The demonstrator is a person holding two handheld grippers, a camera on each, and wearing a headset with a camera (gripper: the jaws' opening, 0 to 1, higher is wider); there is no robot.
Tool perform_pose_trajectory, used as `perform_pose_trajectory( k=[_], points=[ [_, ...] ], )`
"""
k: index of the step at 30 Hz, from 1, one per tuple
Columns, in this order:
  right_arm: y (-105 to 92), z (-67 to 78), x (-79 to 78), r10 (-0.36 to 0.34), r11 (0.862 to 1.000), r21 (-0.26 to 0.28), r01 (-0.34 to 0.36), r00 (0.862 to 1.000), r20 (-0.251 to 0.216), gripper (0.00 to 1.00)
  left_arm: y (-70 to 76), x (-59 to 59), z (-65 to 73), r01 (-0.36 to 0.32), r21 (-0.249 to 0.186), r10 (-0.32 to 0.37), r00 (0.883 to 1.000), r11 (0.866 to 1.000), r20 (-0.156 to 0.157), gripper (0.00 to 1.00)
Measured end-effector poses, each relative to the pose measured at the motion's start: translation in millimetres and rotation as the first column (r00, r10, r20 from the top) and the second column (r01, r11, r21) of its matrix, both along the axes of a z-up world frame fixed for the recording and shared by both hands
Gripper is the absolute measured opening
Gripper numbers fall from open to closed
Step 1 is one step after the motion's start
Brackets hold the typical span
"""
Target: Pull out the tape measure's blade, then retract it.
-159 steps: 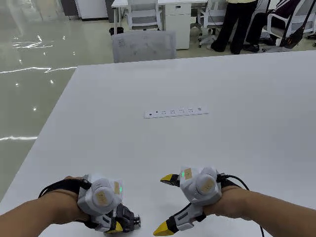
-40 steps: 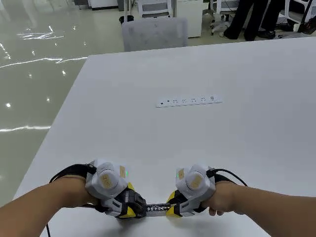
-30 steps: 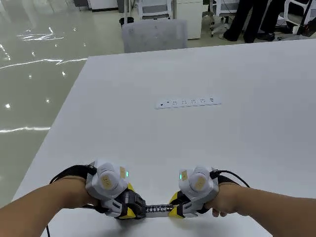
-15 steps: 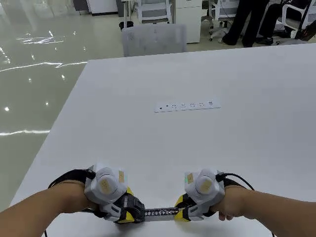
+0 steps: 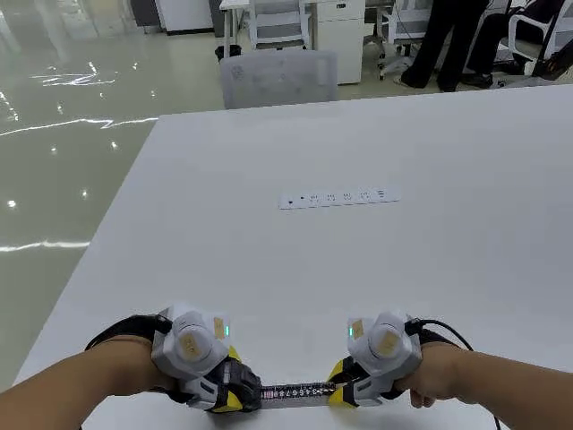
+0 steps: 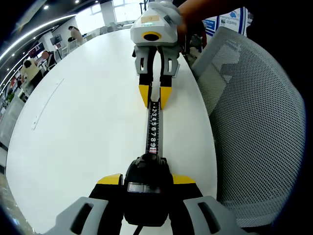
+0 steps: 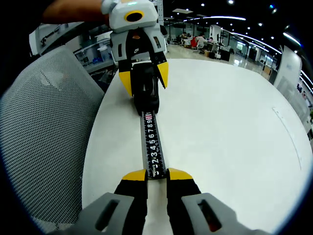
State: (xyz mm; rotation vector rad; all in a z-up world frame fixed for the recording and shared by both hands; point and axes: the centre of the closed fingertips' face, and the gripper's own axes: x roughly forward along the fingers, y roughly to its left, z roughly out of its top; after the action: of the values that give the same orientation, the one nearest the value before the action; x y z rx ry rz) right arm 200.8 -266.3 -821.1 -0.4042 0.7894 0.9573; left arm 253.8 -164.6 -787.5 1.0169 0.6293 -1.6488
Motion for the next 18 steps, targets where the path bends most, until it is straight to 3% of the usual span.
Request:
perform_pose_trajectory(
  k=[18],
  points=[
    [-12.1,0.6,-4.2,-0.007,1.000,0.014,0.007,1.000,0.000,0.12,-0.6,-0.5,-0.7,-0.006,-0.001,0.006,1.000,1.000,-0.001,0.32]
  ],
)
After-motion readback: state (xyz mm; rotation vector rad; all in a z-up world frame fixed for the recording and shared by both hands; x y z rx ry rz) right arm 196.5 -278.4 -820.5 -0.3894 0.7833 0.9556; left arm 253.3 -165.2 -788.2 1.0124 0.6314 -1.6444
